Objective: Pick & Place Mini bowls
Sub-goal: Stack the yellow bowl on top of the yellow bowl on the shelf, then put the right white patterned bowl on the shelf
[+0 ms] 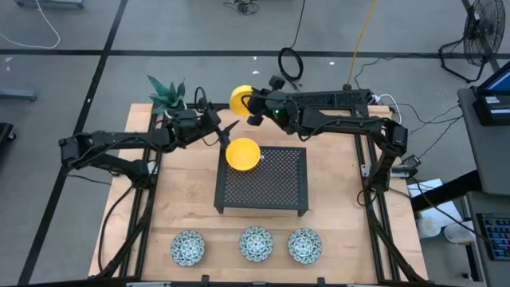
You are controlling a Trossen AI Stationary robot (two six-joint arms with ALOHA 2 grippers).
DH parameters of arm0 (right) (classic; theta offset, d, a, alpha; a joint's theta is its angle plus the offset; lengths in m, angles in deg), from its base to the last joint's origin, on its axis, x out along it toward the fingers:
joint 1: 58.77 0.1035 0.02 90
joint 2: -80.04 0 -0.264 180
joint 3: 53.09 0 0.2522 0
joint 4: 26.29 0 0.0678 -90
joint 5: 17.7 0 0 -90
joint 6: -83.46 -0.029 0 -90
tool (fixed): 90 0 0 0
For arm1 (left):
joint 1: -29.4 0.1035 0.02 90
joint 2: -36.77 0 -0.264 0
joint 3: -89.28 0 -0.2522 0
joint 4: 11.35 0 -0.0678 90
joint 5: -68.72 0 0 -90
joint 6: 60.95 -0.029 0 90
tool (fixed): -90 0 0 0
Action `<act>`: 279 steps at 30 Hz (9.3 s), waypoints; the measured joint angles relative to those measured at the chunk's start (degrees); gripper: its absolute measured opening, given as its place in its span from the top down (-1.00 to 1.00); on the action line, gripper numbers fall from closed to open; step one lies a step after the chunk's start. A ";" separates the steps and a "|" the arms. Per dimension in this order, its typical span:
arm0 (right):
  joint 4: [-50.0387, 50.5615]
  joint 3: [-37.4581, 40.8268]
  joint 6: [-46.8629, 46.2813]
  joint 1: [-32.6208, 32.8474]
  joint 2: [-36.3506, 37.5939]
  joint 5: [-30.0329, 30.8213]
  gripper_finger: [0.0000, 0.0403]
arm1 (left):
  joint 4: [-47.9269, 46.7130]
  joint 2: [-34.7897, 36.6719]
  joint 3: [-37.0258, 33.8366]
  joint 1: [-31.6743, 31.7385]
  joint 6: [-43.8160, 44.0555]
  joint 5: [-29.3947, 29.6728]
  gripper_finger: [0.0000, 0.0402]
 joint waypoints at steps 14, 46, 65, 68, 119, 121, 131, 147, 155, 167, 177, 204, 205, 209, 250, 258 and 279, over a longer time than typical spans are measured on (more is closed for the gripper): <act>-0.16 0.00 0.36 3.24 0.07 -3.41 1.00 | 3.26 0.04 0.00 -0.16 0.47 5.57 -0.47; 8.35 -0.21 -4.76 7.35 2.71 5.58 0.32 | -32.59 6.04 20.67 -2.79 1.28 19.76 0.97; 41.05 0.09 -24.90 5.33 22.87 -17.66 0.31 | -88.36 -15.66 64.22 -9.50 24.86 -15.34 0.97; 42.58 0.11 -25.75 5.16 23.98 -16.97 0.31 | -91.65 -17.04 63.97 -8.75 27.72 -15.64 0.98; 46.37 0.04 -31.61 6.69 27.06 -18.32 0.32 | -104.81 -25.34 64.30 -5.92 25.75 -7.91 -0.49; 46.44 0.04 -31.67 6.69 27.06 -18.30 0.32 | -104.54 -23.25 64.63 -5.88 25.39 -7.66 -0.56; 47.97 0.02 -37.04 9.41 29.26 -34.76 0.32 | -100.15 -4.14 64.40 -10.58 25.37 -3.86 -0.72; 39.84 4.82 -37.00 46.24 33.54 -45.41 0.41 | -65.00 27.15 24.09 -29.54 16.97 -0.98 -0.73; 32.30 18.06 -34.77 55.86 40.53 -26.20 0.46 | -52.24 42.43 3.48 -28.55 16.13 -1.83 -0.70; 7.04 39.15 -35.15 57.03 57.76 -24.66 0.47 | -47.24 65.17 -12.84 -25.69 17.24 -5.50 -0.70; 2.79 45.23 -27.04 57.02 62.46 -27.06 0.48 | -45.72 69.80 -19.26 -25.52 20.02 -3.73 -0.68; -6.05 46.56 -37.82 57.02 59.14 -27.06 0.48 | -30.98 69.41 -34.01 -25.52 27.98 -1.93 -0.68; -8.06 46.56 -38.31 57.28 57.92 -27.02 0.48 | -31.12 69.33 -34.01 -25.52 27.98 -2.00 -0.67; -14.55 46.20 -37.27 59.26 51.79 -24.53 0.47 | -31.09 69.33 -34.01 -25.52 27.98 -1.94 -0.64; 55.63 24.28 -98.14 62.51 14.16 -18.12 -0.03 | -31.02 69.35 -34.03 -25.52 28.02 -1.94 -0.57; 41.07 32.88 -99.69 59.04 14.12 -29.93 -0.03 | -31.02 69.35 -34.03 -25.52 28.02 -1.94 -0.62; 50.27 34.29 -105.20 57.46 14.14 -33.29 -0.03 | -31.01 69.35 -34.03 -25.52 28.02 -1.94 -0.62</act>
